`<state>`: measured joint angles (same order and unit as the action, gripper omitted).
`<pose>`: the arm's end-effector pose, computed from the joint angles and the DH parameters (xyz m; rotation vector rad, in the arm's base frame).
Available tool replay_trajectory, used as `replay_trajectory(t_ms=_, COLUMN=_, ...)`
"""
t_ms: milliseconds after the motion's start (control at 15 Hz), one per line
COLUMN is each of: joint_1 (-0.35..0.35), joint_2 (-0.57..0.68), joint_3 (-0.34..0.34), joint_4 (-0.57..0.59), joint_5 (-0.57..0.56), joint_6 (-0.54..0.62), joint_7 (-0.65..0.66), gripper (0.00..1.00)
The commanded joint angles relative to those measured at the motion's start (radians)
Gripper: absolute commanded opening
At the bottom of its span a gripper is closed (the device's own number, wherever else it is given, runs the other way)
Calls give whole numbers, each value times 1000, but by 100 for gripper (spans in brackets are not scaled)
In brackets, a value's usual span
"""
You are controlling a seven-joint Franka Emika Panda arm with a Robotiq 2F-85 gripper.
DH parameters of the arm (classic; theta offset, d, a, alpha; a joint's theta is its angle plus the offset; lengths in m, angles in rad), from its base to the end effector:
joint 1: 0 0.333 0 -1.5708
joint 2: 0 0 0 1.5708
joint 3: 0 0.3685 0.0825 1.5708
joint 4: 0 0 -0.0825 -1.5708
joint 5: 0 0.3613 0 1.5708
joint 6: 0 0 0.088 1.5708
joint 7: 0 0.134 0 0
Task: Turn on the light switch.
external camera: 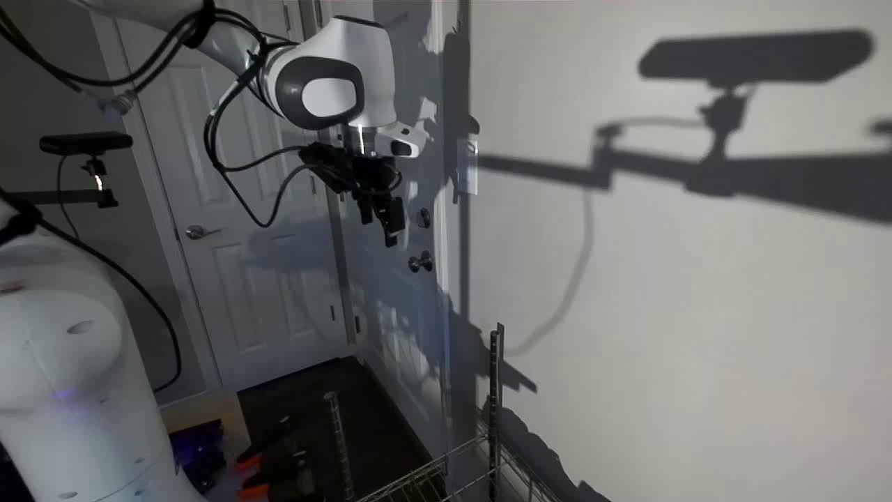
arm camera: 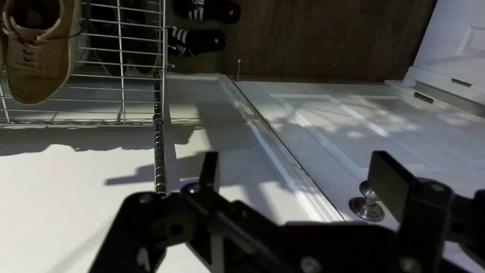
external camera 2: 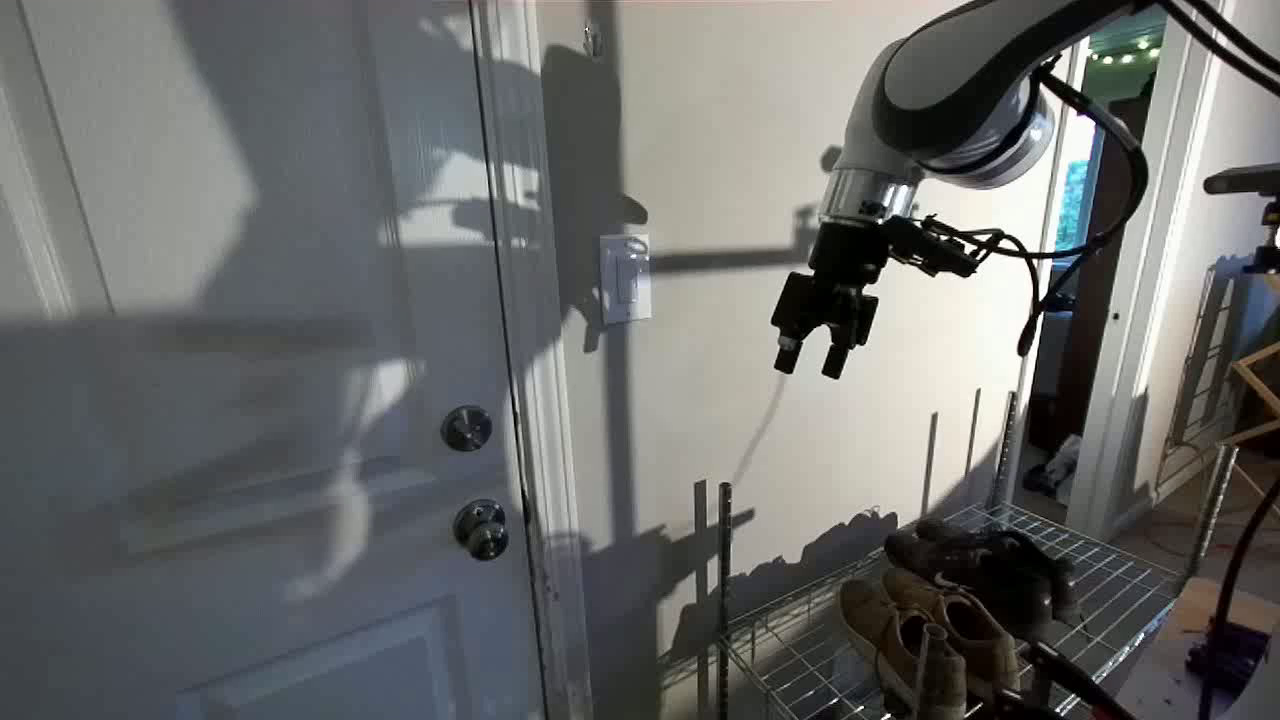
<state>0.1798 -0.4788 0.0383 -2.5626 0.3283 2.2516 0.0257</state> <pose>0.3569 0.0962 0.4771 -2.8630 -0.0049 -0.1959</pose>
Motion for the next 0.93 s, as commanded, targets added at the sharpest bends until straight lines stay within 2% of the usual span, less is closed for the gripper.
replay_trajectory(t_ms=0, joint_1=-10, joint_2=0, joint_3=9, joint_4=2, joint_5=4, joint_6=-4, joint_7=-3, gripper=100)
replay_trajectory(t_ms=667, joint_1=-10, joint_2=0, joint_3=9, joint_4=2, joint_5=4, joint_6=-4, joint_7=-3, gripper=100)
replay_trajectory(t_ms=867, joint_1=-20, joint_2=-4, joint_3=28, joint_4=-24, joint_5=-35, joint_6=57, joint_7=-13, gripper=100)
